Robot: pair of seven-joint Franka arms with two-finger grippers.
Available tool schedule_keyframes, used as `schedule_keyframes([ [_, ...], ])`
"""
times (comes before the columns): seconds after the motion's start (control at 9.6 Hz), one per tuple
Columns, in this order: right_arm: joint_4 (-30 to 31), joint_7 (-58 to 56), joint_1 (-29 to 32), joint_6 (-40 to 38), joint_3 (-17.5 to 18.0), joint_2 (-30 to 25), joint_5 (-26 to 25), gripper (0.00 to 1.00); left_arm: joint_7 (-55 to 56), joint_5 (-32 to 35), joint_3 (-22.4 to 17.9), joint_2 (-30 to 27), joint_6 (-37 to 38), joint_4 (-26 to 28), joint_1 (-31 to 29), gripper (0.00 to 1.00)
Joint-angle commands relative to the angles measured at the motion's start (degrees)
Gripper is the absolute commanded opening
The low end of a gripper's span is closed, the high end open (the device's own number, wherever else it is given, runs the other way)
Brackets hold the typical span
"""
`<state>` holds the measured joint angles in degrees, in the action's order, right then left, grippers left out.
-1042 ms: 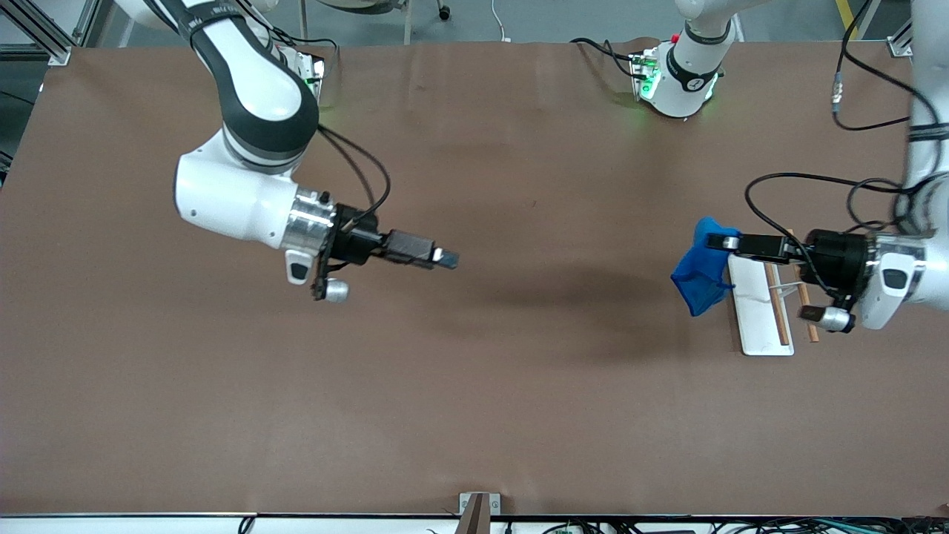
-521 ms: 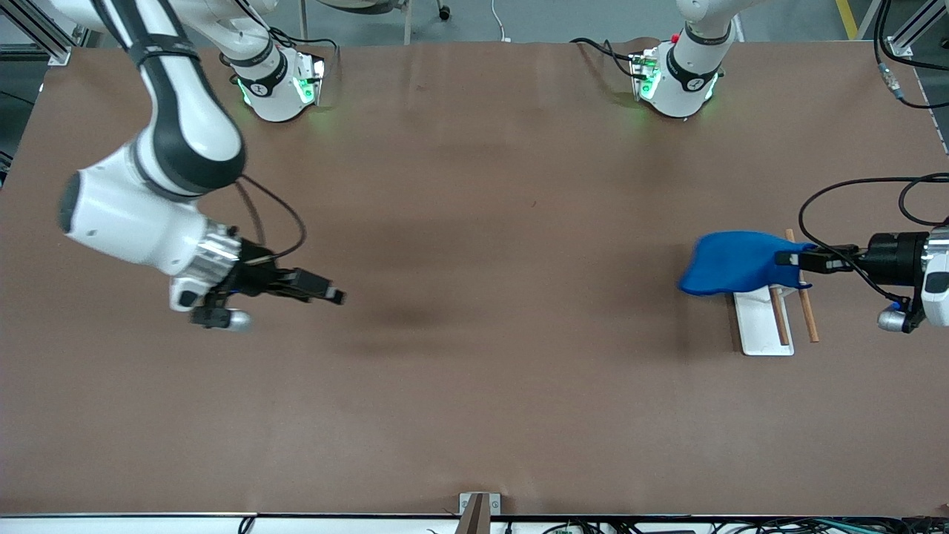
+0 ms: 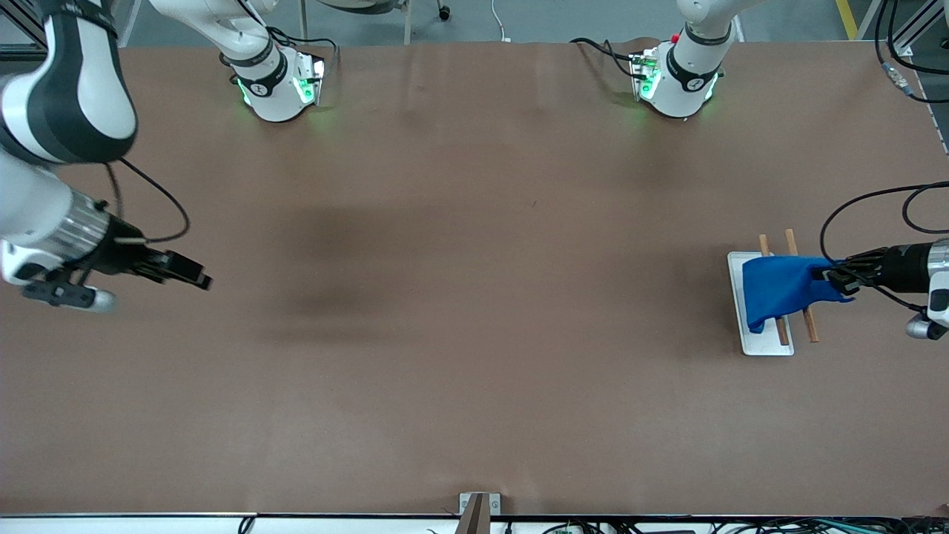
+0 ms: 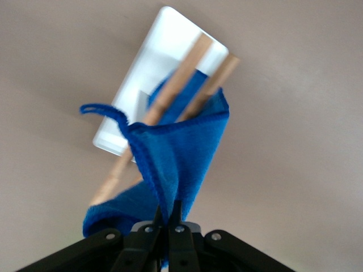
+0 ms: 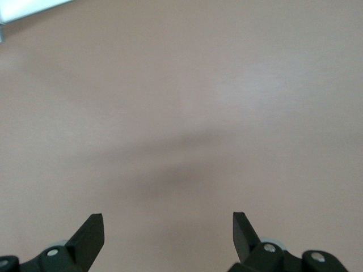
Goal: Right arm passes towel to left arm to hang
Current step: 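Carry the towel over the dowel rack while the right gripper withdraws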
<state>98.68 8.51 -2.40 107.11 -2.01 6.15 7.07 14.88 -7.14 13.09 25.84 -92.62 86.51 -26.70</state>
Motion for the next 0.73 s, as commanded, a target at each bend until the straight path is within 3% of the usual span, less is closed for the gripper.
schedule_keyframes([
  [0.0, -6.1, 1.2, 0.3, -8.8, -1.1, -2.1, -4.5, 1.0, -3.1, 3.6, 0.2, -0.6, -1.2, 1.4, -1.5, 0.0],
  [0.31, -8.0, 0.2, 0.5, -16.2, -3.9, -8.2, -5.4, 1.0, -9.1, 6.5, 0.2, 0.8, -1.5, 0.1, -4.2, 0.0],
  [0.42, -8.6, -0.5, 0.2, -16.8, -3.9, -8.5, -8.4, 1.0, -10.4, 6.8, 0.2, 1.4, -2.9, 0.1, -4.7, 0.0],
  [0.62, -11.2, -1.6, 0.5, -18.4, -3.9, -8.2, -9.3, 1.0, -12.5, 7.4, 0.1, 2.7, -5.5, 0.1, -5.6, 0.0],
])
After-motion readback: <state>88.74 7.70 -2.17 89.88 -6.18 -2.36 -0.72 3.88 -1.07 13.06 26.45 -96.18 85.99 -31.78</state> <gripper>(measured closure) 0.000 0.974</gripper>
